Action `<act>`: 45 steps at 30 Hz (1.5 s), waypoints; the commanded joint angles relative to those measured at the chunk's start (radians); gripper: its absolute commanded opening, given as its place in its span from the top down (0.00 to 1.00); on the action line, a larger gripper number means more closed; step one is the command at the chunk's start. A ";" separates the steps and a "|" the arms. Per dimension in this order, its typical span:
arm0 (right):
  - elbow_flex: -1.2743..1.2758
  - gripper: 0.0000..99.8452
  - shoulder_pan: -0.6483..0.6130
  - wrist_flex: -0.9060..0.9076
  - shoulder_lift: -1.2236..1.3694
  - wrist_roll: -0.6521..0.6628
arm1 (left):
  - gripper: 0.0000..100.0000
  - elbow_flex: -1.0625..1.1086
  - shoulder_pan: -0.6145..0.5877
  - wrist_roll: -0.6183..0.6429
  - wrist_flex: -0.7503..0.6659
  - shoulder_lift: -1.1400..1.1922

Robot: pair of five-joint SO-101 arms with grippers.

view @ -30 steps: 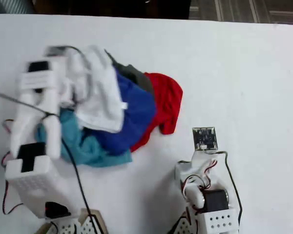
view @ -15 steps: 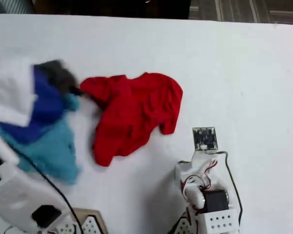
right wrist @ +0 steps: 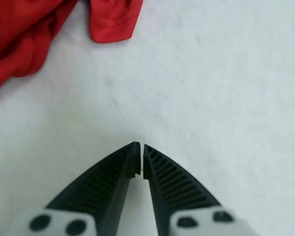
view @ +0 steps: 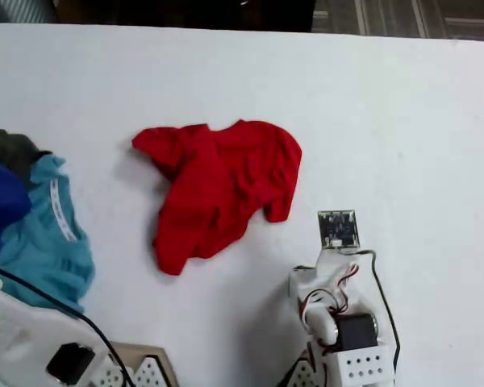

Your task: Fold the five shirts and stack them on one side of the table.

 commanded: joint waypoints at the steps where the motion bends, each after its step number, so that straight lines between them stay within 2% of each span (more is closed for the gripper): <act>1: 0.008 0.98 -0.002 0.007 -0.015 -0.006 | 0.98 0.005 0.002 0.002 -0.035 -0.014; 29: 0.008 0.98 -0.002 0.007 -0.015 -0.006 | 0.98 0.005 -0.049 -0.003 -0.025 -0.015; 38: 0.008 0.98 -0.002 0.007 -0.015 -0.006 | 0.98 0.085 -0.052 0.000 0.015 -0.015; 45: 0.008 0.98 -0.002 0.007 -0.015 -0.006 | 0.95 0.022 -0.057 0.002 0.009 -0.017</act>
